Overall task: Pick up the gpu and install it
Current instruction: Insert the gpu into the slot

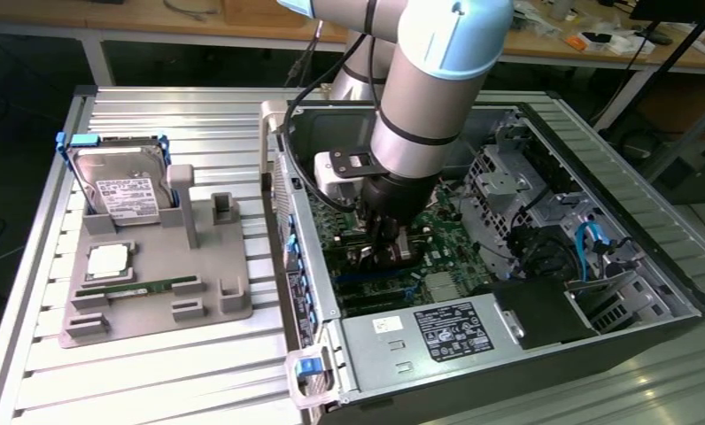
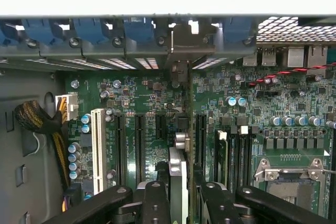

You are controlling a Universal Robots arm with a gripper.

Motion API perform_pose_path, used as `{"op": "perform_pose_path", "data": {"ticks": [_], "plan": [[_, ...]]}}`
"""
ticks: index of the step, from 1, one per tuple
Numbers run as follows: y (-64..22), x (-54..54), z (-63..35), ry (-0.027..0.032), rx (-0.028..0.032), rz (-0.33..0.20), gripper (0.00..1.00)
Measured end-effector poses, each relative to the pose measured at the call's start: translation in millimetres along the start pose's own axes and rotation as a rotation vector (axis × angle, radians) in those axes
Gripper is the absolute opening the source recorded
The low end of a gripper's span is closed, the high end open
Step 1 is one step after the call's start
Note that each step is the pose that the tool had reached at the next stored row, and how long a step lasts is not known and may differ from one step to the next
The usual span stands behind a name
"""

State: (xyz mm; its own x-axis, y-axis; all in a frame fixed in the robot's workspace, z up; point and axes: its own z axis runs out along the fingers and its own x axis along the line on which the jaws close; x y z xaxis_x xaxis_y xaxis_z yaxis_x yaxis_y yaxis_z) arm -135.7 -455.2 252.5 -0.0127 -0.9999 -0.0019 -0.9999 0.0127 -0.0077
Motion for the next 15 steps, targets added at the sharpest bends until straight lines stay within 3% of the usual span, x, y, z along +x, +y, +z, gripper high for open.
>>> {"op": "perform_pose_path", "data": {"ticks": [15], "plan": [[-0.1, 0.0, -0.1, 0.0005, -0.0002, 0.018, 0.28]]}}
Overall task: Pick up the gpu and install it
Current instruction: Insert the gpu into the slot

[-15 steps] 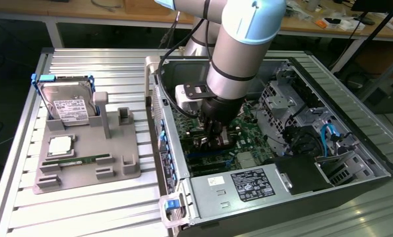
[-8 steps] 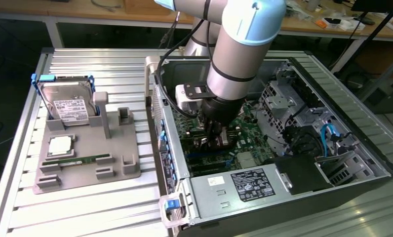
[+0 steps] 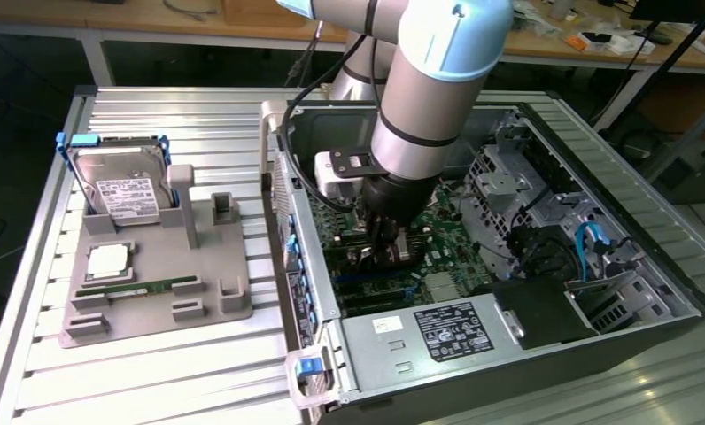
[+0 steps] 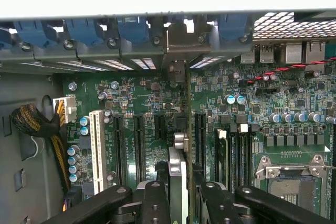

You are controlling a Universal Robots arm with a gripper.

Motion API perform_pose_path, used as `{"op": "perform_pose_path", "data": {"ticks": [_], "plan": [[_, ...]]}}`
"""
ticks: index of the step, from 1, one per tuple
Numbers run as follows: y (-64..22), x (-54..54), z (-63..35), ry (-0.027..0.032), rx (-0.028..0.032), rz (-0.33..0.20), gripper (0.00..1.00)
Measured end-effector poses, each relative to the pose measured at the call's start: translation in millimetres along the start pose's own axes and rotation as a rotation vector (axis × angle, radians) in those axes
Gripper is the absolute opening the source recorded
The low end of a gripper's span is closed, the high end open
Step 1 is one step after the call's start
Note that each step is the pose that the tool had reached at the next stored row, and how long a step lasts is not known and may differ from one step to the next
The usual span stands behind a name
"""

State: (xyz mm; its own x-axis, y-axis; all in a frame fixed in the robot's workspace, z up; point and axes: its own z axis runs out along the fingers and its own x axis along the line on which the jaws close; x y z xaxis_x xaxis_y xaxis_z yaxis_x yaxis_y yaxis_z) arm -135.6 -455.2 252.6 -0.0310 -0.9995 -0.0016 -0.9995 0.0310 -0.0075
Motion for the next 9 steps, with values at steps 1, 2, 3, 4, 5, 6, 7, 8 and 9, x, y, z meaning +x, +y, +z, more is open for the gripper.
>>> {"op": "perform_pose_path", "data": {"ticks": [1, 2, 3, 4, 5, 6, 7, 8, 9], "plan": [[0.0, 0.0, 0.0, 0.0, 0.0, 0.0, 0.28], [0.0, 0.0, 0.0, 0.0, 0.0, 0.0, 0.28], [0.0, 0.0, 0.0, 0.0, 0.0, 0.0, 0.28], [0.0, 0.0, 0.0, 0.0, 0.0, 0.0, 0.28], [0.0, 0.0, 0.0, 0.0, 0.0, 0.0, 0.28], [0.0, 0.0, 0.0, 0.0, 0.0001, 0.0, 0.28], [0.0, 0.0, 0.0, 0.0, 0.0, 0.0, 0.28], [0.0, 0.0, 0.0, 0.0, 0.0, 0.0, 0.28], [0.0, 0.0, 0.0, 0.0, 0.0, 0.0, 0.28]]}}
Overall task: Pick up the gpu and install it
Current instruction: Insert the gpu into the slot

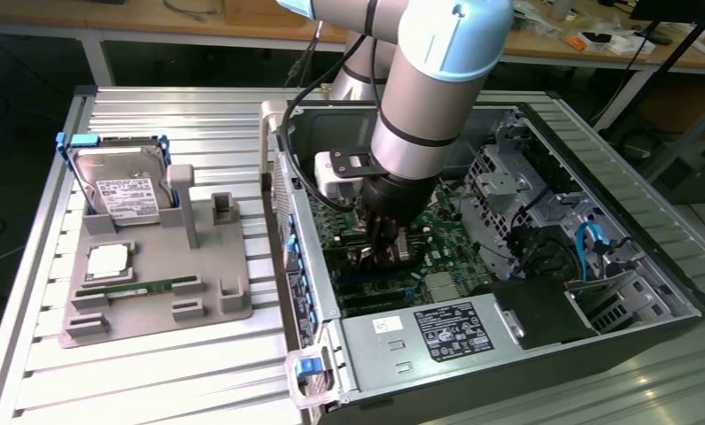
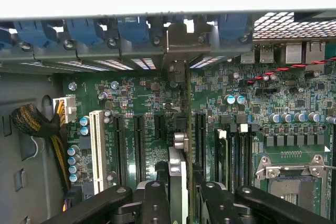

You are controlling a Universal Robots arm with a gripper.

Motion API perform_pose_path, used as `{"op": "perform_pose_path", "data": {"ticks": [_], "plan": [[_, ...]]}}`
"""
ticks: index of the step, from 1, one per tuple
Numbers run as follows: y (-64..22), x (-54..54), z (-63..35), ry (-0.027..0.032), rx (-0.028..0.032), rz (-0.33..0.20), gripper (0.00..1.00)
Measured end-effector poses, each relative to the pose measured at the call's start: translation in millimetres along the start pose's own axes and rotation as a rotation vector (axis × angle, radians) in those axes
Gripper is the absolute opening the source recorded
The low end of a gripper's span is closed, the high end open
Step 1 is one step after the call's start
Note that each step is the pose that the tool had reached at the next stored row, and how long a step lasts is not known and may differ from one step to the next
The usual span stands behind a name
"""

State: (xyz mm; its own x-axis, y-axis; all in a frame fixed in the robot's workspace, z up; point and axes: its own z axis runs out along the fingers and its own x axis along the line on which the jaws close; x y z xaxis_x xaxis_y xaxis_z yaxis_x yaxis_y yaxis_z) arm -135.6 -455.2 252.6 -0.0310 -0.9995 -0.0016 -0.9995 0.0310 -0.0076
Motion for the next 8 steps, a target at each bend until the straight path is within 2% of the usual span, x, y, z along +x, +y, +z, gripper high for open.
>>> {"op": "perform_pose_path", "data": {"ticks": [8], "plan": [[0.0, 0.0, 0.0, 0.0, 0.0, 0.0, 0.28]]}}
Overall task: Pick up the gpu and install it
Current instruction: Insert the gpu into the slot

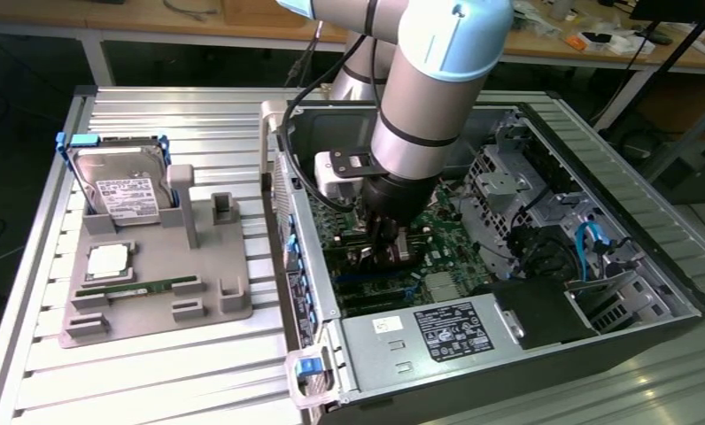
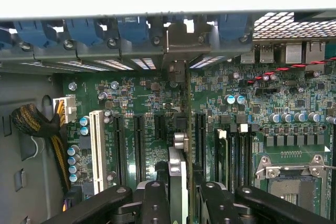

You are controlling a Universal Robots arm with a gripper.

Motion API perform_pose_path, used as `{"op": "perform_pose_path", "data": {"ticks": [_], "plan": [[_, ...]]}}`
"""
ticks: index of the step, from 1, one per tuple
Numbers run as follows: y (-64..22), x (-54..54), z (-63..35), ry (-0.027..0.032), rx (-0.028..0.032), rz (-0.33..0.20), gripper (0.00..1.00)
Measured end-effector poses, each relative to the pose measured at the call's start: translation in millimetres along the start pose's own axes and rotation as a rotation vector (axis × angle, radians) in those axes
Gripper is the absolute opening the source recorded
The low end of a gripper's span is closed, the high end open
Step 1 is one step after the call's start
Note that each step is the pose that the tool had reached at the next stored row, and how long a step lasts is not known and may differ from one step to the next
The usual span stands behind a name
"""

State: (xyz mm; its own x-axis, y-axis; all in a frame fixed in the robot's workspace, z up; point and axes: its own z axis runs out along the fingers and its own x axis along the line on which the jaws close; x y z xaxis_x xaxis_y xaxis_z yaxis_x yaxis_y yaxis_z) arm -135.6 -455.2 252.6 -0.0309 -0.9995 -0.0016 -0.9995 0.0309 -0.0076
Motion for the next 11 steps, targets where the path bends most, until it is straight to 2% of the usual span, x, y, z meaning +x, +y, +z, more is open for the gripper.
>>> {"op": "perform_pose_path", "data": {"ticks": [3, 6, 11], "plan": [[0.0, 0.0, -0.8, 0.0001, 0.0, 0.0, 0.28], [0.0, 0.0, -5.8, 0.0001, 0.0, 0.0, 0.28], [-0.1, 0.0, -6.2, -0.0001, 0.0001, 0.0, 0.28]]}}
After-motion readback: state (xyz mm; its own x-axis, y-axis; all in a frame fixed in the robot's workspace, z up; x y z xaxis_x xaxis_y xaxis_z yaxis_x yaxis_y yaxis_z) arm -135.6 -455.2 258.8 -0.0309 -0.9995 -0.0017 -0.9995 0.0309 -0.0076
